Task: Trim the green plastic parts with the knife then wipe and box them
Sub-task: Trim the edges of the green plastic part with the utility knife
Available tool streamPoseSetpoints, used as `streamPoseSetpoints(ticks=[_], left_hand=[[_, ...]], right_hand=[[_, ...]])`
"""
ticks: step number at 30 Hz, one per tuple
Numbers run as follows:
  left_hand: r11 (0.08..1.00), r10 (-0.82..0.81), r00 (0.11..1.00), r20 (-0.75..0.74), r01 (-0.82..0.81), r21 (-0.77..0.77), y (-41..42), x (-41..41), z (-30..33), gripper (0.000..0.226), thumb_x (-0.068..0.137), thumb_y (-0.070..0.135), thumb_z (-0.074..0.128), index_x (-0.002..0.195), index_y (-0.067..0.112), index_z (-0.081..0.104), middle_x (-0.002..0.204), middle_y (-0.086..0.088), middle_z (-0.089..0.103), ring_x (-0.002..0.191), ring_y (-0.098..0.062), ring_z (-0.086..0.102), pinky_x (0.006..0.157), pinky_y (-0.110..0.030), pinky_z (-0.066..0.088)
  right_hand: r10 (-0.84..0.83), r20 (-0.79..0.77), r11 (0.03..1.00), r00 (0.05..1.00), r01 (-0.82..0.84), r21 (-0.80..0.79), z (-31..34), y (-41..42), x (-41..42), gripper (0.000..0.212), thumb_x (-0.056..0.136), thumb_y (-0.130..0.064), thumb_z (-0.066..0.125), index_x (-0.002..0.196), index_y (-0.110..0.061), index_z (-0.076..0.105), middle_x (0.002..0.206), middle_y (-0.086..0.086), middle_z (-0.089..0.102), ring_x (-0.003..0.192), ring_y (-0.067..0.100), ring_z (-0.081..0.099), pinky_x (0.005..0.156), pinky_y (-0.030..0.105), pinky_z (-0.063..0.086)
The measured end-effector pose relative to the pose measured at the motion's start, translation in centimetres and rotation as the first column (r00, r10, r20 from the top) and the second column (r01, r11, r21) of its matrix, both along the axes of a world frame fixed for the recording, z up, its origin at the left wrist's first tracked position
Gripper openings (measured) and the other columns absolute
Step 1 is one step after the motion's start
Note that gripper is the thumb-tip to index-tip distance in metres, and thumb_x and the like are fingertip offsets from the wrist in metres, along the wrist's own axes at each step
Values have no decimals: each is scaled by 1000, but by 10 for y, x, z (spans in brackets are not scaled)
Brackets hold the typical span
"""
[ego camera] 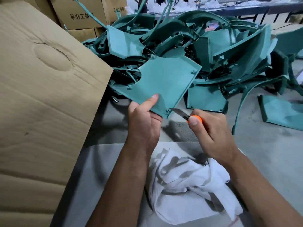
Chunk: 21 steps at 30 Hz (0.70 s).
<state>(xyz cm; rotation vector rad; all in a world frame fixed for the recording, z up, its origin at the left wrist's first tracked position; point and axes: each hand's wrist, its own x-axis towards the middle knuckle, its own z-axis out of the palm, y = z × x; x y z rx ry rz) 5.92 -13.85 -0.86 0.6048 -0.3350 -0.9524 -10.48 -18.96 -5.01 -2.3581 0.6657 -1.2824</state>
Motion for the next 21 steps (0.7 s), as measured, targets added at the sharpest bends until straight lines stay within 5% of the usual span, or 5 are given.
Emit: streamPoseSetpoints(ticks=[4, 13, 18, 21], left_hand=[[1000, 18, 994, -110, -16, 18, 0, 9, 1, 36, 95, -10, 55, 129, 0, 60, 110, -12, 76, 97, -22, 75, 95, -41, 59], [999, 31, 996, -86, -28, 30, 2, 5, -1, 42, 94, -14, 52, 135, -6, 55, 115, -17, 74, 93, -26, 75, 86, -41, 62], [999, -4, 999, -52, 6, 38, 1, 7, -3, 42, 94, -14, 50, 135, -6, 55, 121, -20, 71, 103, -31, 72, 95, -48, 58], [997, 3, 997, -75, 3, 74, 0, 8, -4, 41, 93, -14, 51, 133, -5, 57, 125, -21, 70, 105, -31, 72, 95, -47, 58]], right_hand=[[11, -48, 999, 999, -12, -31, 2, 2, 3, 40, 107, -51, 41, 71, -32, 40, 55, -9, 36, 50, 15, 39, 49, 36, 32], [-225, -186, 969, 956, 200, -144, -2, 2, 5, 45, 105, -55, 35, 68, -31, 36, 49, -6, 36, 47, 18, 40, 50, 35, 31], [-393, -77, 911, 916, 377, -166, -3, -5, 2, 43, 109, -49, 36, 71, -28, 35, 50, -13, 29, 47, -1, 32, 51, 19, 18], [-495, -16, 866, 869, 492, -94, -2, -11, -4, 50, 109, -52, 34, 70, -22, 41, 51, -11, 34, 47, 2, 33, 50, 18, 19]])
